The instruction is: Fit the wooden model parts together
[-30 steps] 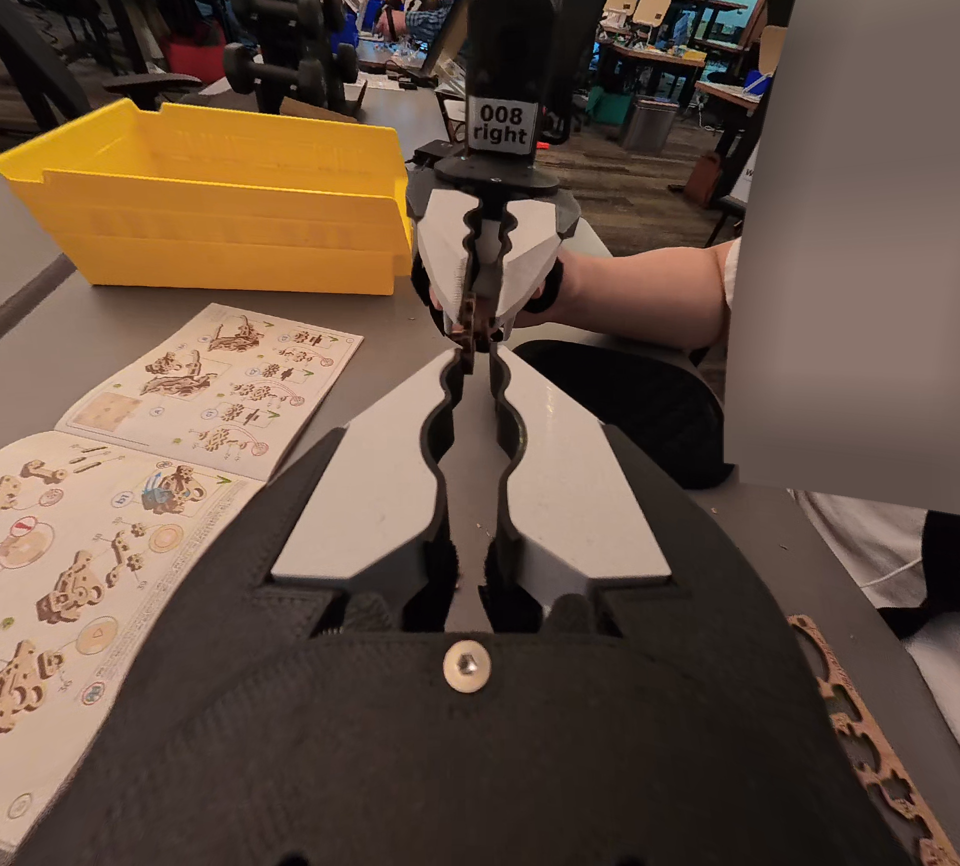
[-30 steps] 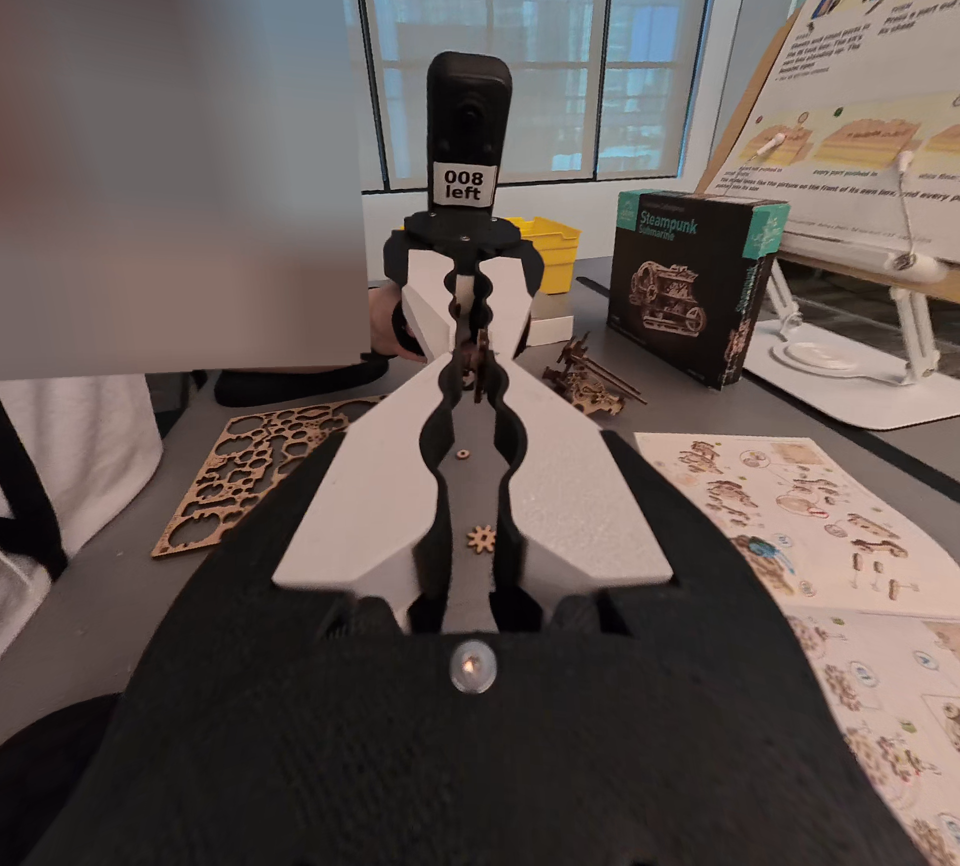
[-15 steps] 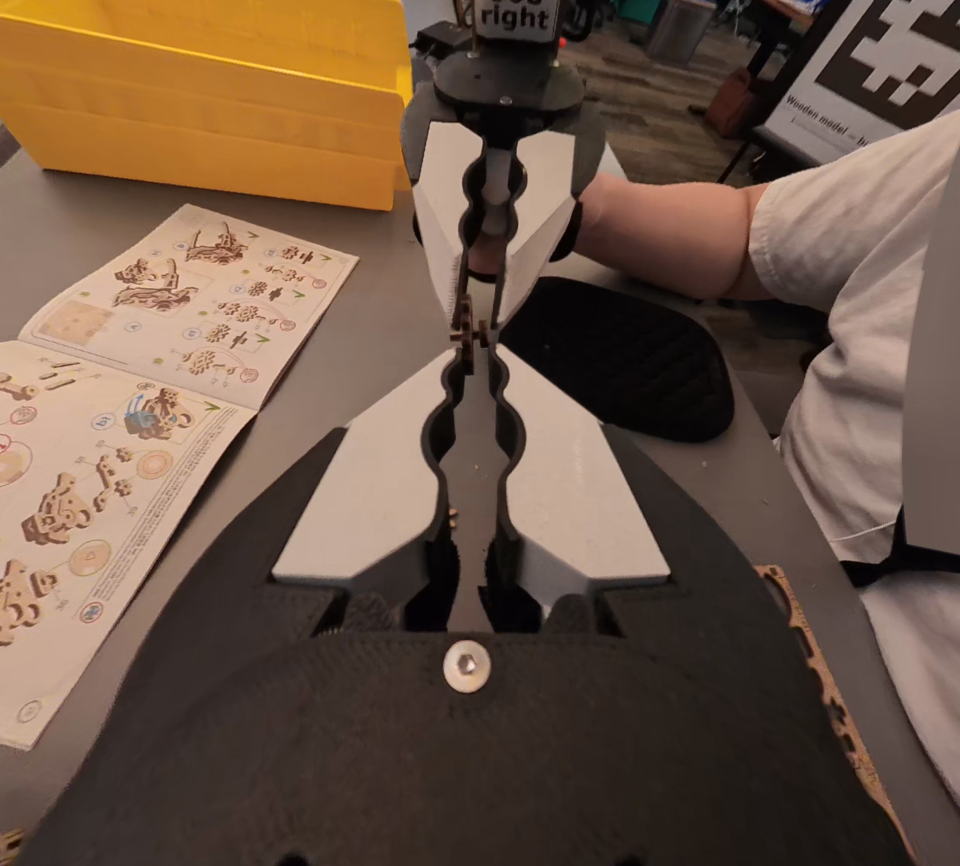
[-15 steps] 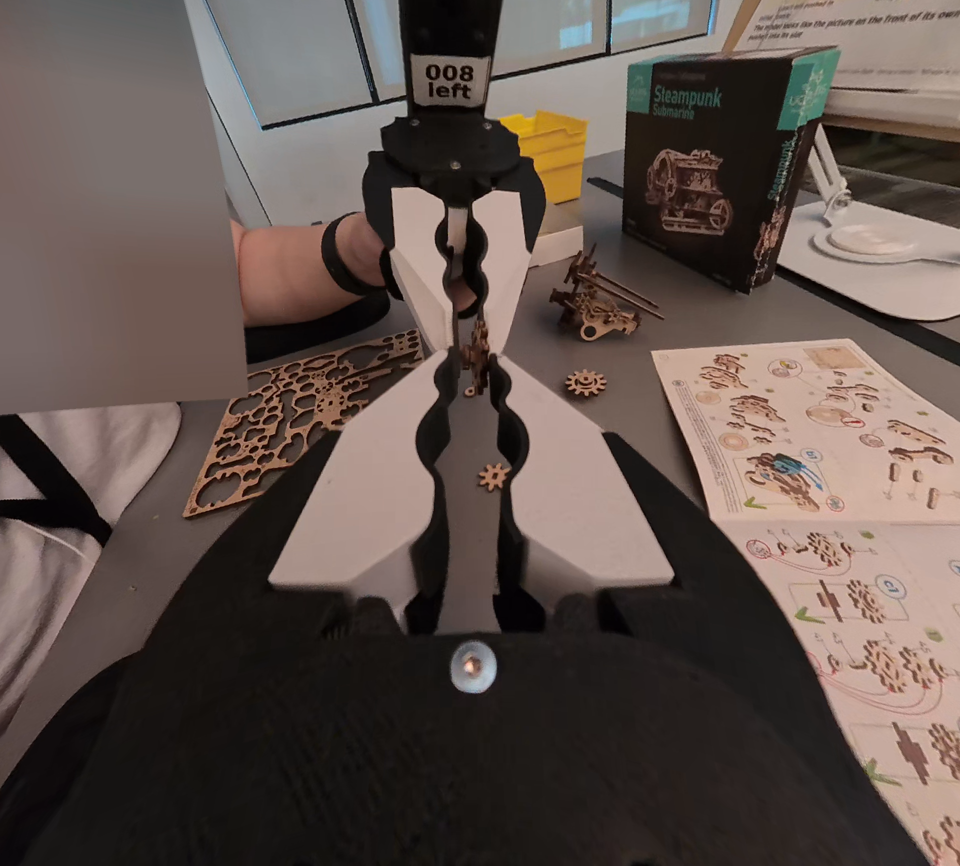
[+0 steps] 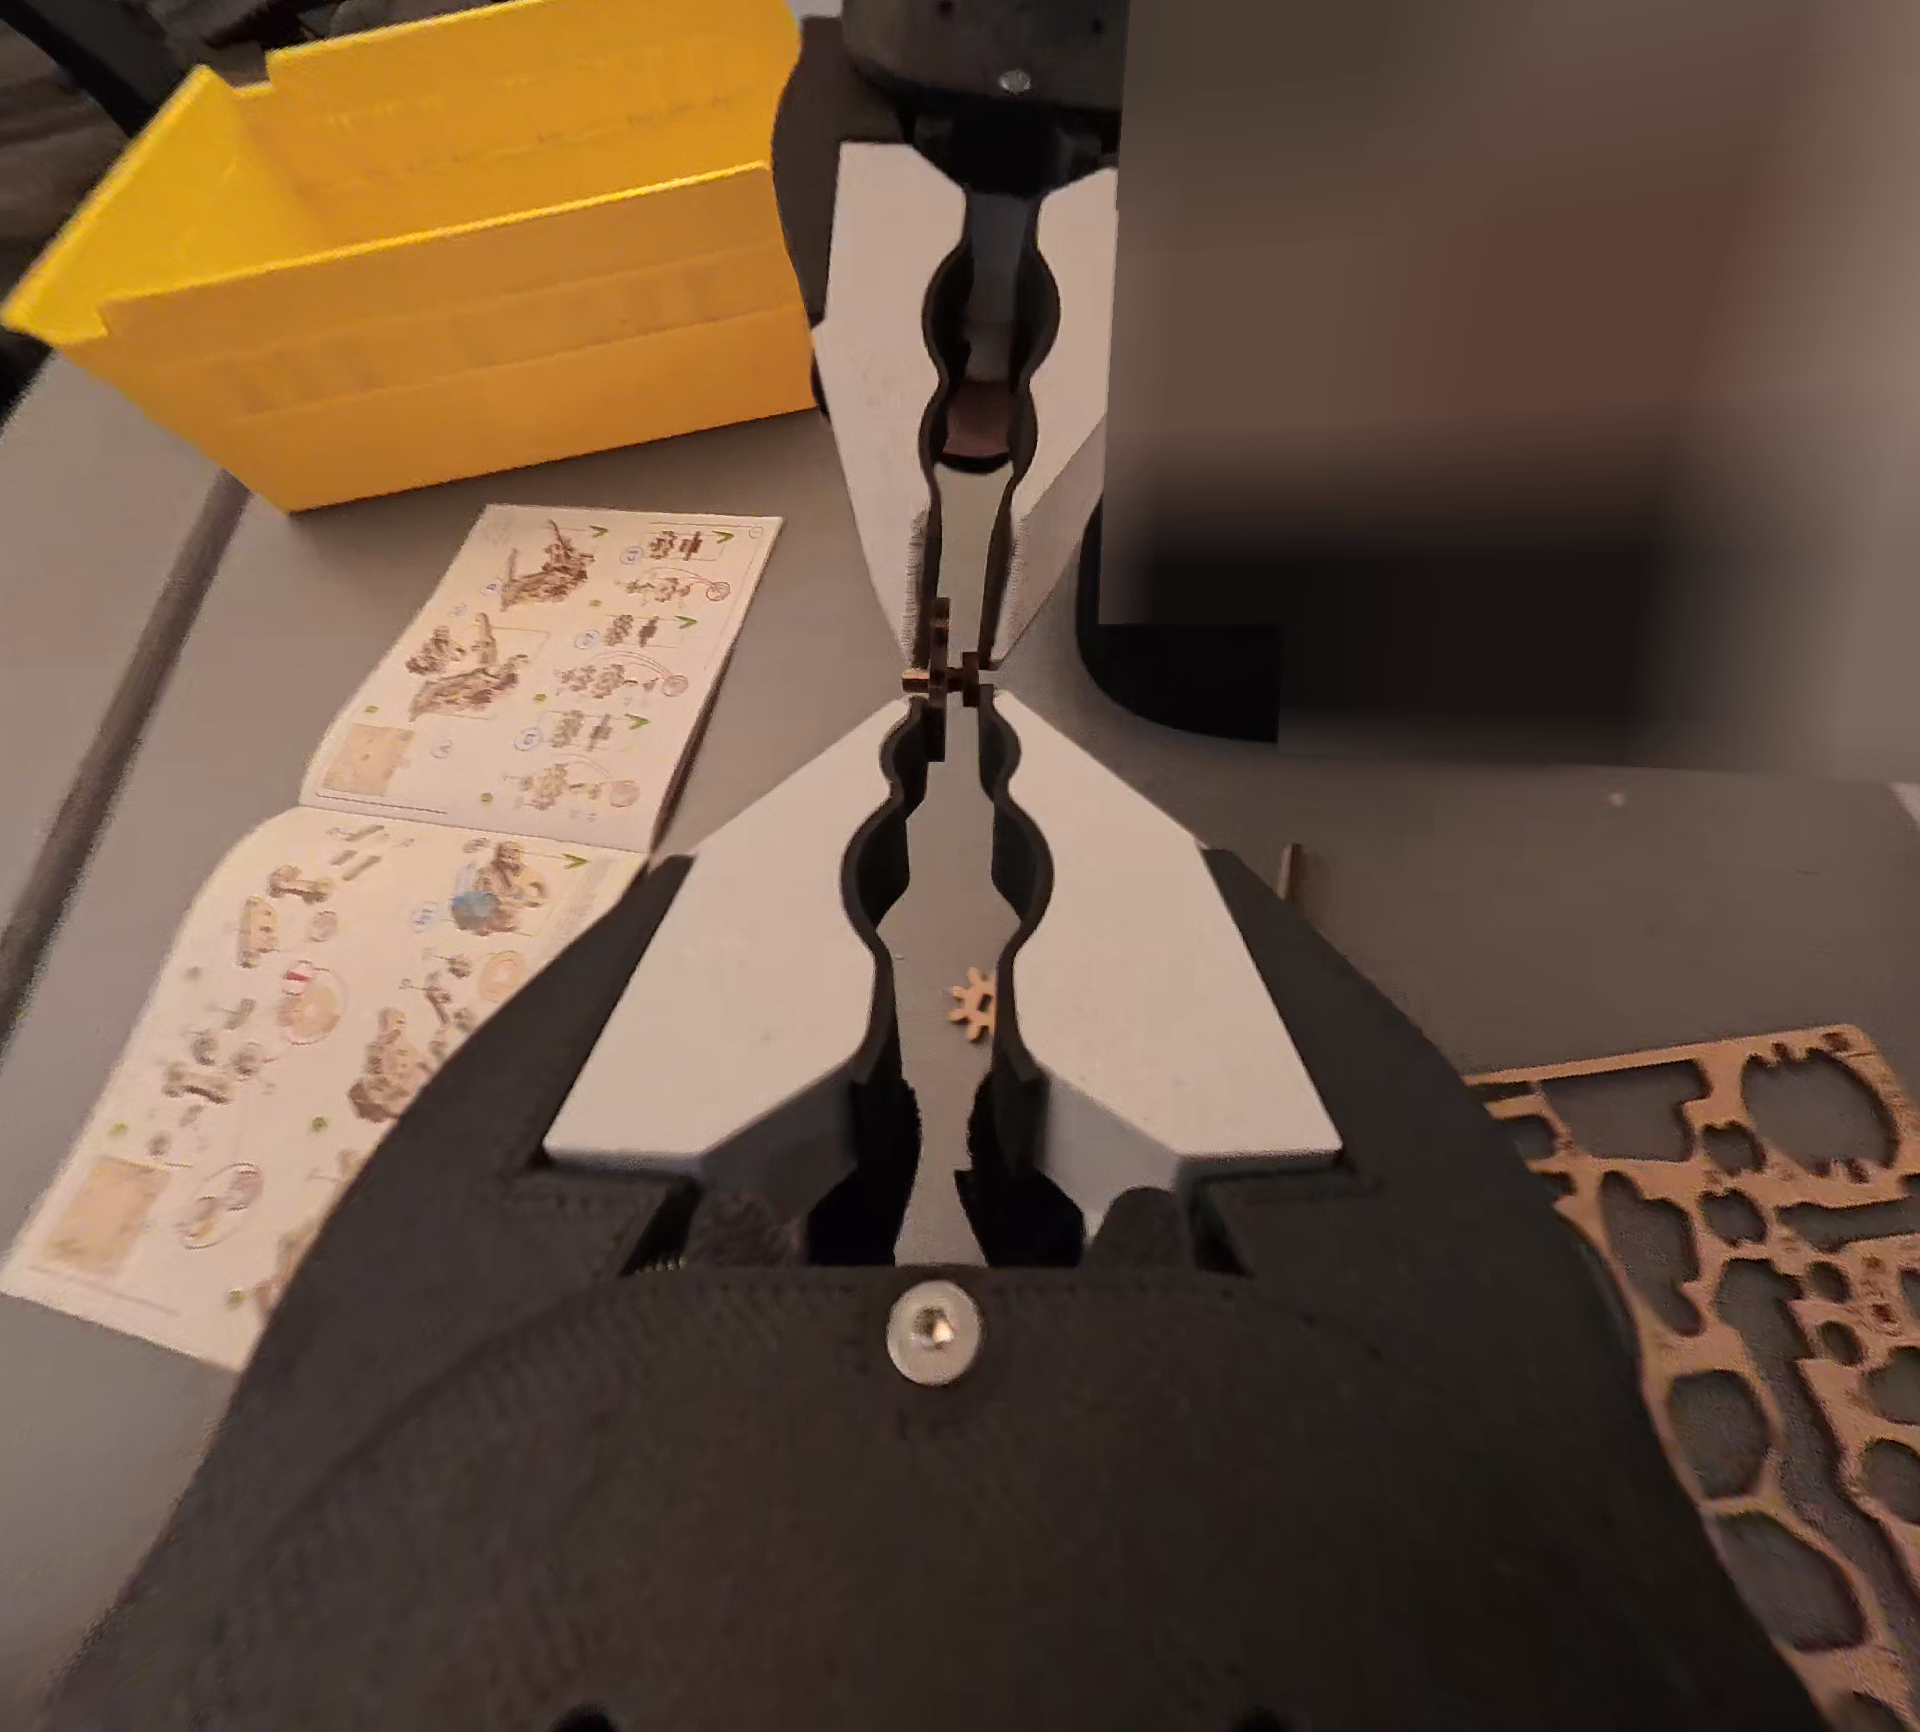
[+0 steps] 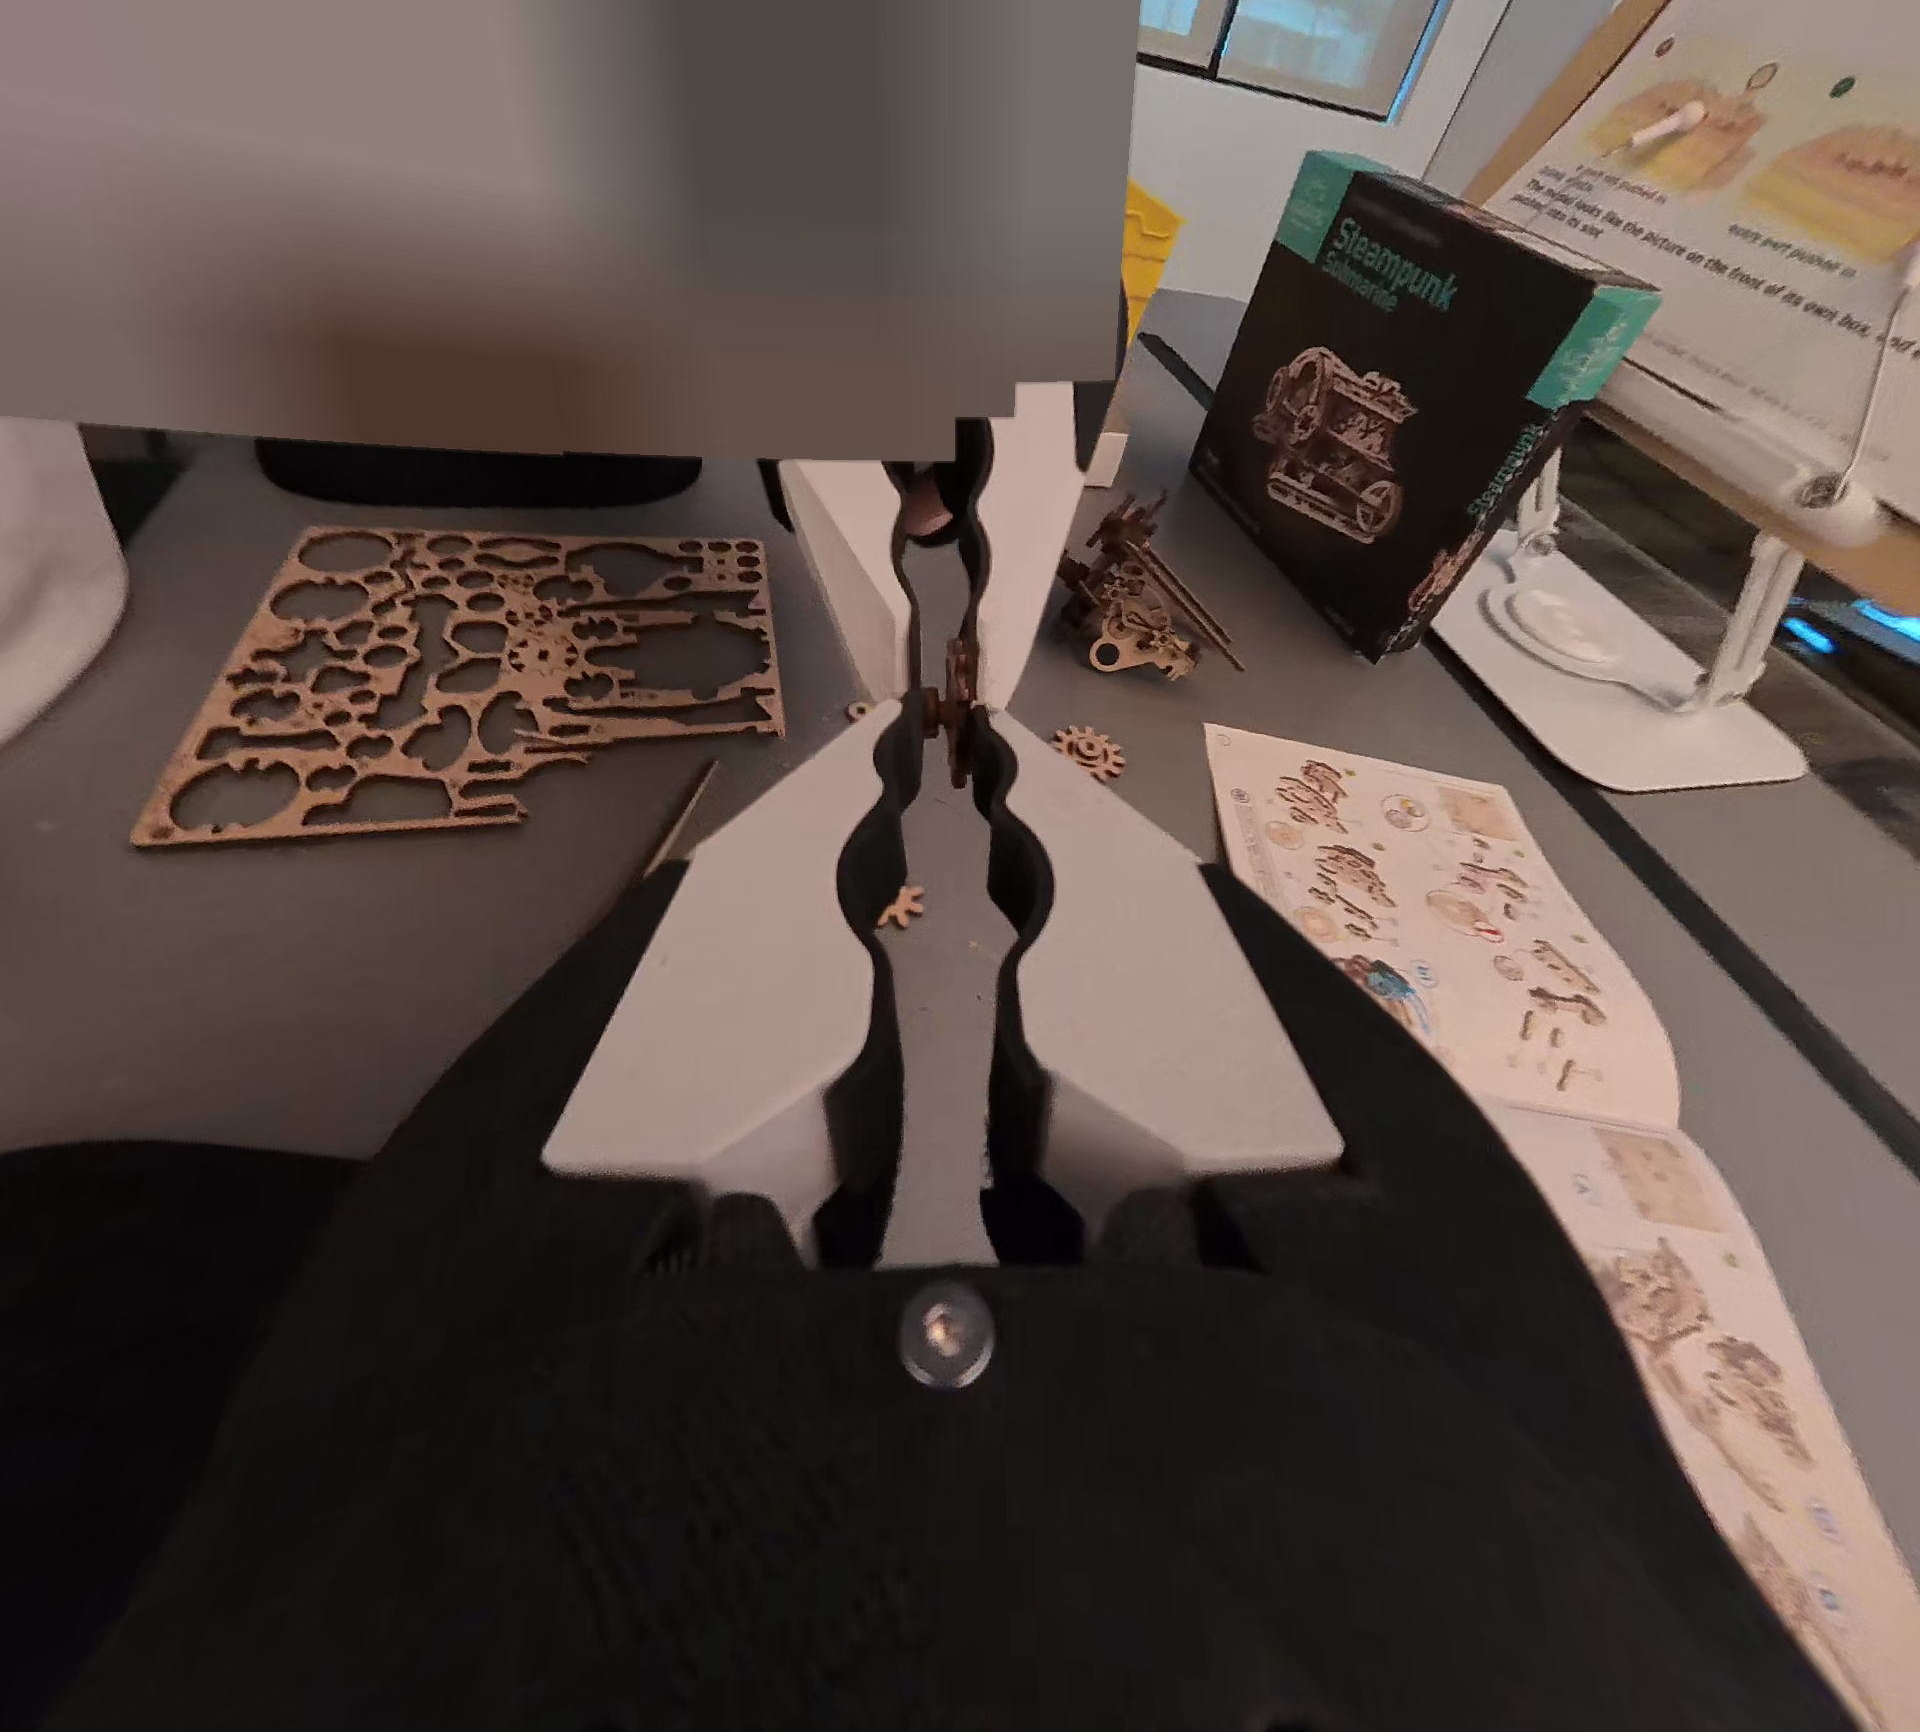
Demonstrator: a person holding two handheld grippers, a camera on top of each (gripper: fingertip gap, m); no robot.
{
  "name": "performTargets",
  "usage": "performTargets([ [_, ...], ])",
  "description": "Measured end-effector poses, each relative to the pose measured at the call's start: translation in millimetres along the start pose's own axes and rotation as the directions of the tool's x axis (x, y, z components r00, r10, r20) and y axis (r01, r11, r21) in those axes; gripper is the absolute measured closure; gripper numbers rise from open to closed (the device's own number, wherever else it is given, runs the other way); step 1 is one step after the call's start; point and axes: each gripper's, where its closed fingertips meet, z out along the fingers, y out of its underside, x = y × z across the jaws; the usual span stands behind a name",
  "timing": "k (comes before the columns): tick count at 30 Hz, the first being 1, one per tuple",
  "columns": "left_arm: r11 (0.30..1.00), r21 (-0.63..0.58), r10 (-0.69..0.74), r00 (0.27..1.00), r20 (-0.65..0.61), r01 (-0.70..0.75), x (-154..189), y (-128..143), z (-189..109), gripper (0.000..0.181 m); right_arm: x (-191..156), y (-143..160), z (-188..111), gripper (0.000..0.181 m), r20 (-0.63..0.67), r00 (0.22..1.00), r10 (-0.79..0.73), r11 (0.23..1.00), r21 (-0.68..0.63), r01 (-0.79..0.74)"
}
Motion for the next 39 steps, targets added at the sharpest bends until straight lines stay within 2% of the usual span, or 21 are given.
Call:
performTargets([
  [4, 0.989, -0.048, 0.143, 0.988, 0.052, -0.141, 2, 1, 1, 0.175, -5, 2, -1, 0.175, -0.012, 0.993, -0.115, 0.993, -0.037, 0.115],
  [9, 0.981, -0.053, 0.189, 0.98, 0.056, -0.186, 6, 0, 0, 0.175, -8, -1, -2, 0.175, 0.003, 0.993, -0.117, 0.993, -0.016, 0.118],
  [21, 0.964, -0.115, 0.249, 0.966, 0.068, -0.24, 6, 10, 4, 0.175, -10, 10, 2, 0.177, 0.016, 0.992, -0.127, 0.99, -0.056, 0.128],
  [25, 0.964, -0.091, 0.258, 0.964, 0.066, -0.251, 7, 4, 1, 0.175, -10, 2, 0, 0.177, 0.014, 0.992, -0.125, 0.992, -0.016, 0.125],
  [29, 0.962, -0.027, 0.273, 0.959, 0.082, -0.271, 12, -8, 2, 0.175, -15, -7, -7, 0.177, 0.011, 0.969, -0.248, 0.969, 0.019, 0.247],
  [33, 0.952, -0.041, 0.307, 0.945, 0.112, -0.305, 11, -11, -1, 0.174, -15, -9, -8, 0.176, -0.026, 0.944, -0.33, 0.944, 0.007, 0.33],
  [39, 0.955, -0.012, 0.296, 0.95, 0.099, -0.297, 12, -15, -7, 0.174, -14, -10, -9, 0.177, -0.03, 0.949, -0.315, 0.949, 0.017, 0.316],
])
